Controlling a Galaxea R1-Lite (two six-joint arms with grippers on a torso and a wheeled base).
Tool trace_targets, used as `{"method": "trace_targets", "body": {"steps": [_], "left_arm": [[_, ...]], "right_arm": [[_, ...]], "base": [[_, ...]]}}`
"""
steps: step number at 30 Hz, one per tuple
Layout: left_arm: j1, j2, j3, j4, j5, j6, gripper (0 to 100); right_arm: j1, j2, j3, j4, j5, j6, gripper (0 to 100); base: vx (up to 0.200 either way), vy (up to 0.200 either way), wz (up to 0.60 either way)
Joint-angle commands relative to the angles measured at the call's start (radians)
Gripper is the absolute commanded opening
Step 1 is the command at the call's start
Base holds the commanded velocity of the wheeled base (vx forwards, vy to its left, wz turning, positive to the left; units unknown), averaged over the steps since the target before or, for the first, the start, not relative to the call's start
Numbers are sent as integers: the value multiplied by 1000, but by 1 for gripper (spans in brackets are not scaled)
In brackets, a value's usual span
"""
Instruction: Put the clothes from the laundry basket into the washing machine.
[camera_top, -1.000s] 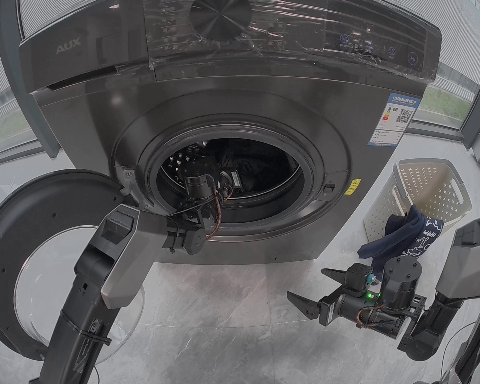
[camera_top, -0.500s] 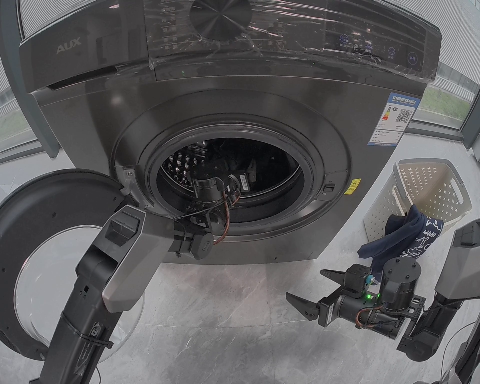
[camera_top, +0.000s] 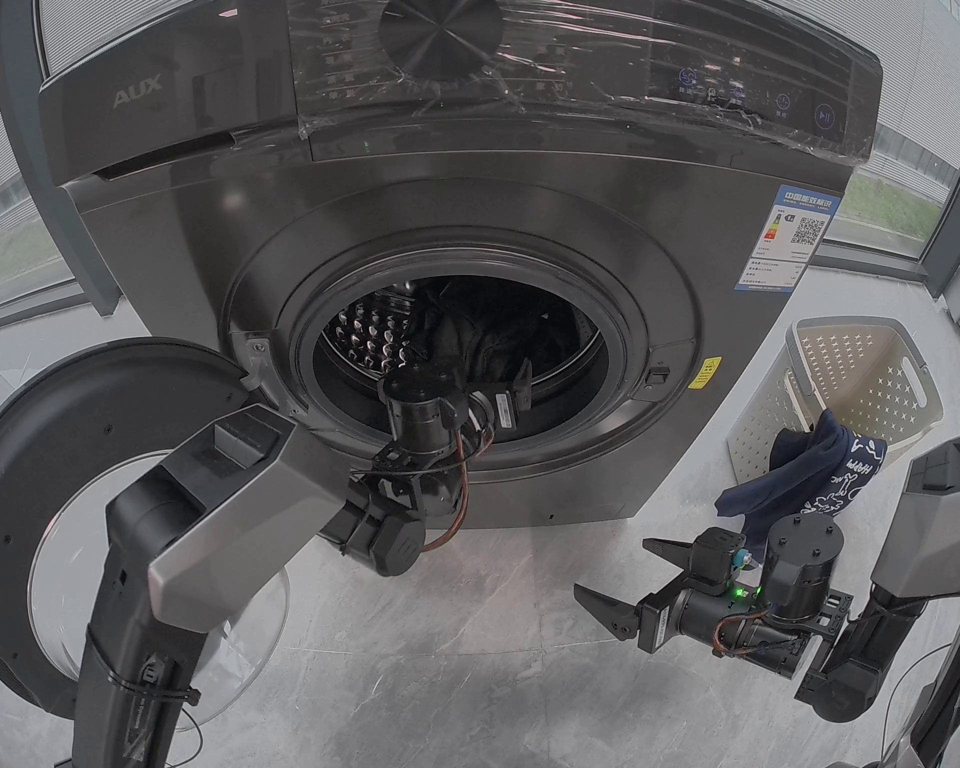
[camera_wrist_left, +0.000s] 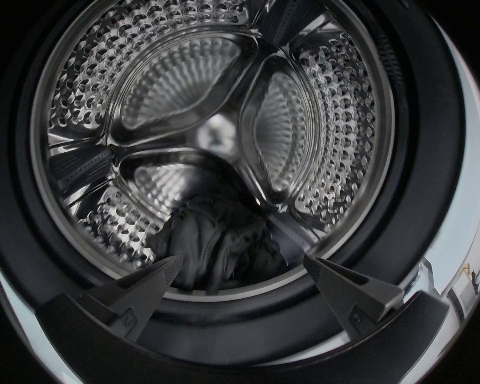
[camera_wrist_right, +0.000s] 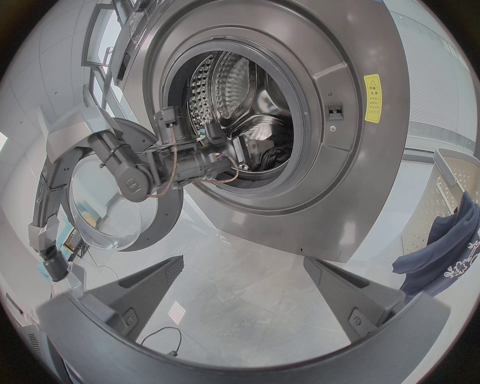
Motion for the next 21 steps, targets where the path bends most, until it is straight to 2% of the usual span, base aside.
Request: {"method": "trace_targets", "body": {"steps": [1,2,5,7,15,20,21], "left_arm": [[-90,-252,394,-50,-35,-31,100],[-123,-301,517,-117,-42,-31,100],[-168,-365,658,-186,-48,-20,100],[-186,-433,759,-200,-61,-16,100],[-294,-747,1075,-203,-55,-22,100],[-286,-873,1186,-204,-46,-22,100],[-268,-937,1241,-204,-46,-25,100]], "right_arm": [[-4,-11,6,0,0,0,100],[-5,-24,11,0,0,0,100],[-10,-64,26,0,-3,0,100],[-19,-103,46,1,-3,-2,100],[-67,-304,169,1,-3,-11,100],[-99,-406,229,14,-7,-12,100],[-139,-446,237,33,-14,-11,100]], "base": [[0,0,0],[0,0,0],[0,0,0],[0,0,0],[0,0,0],[0,0,0],[0,0,0]]}}
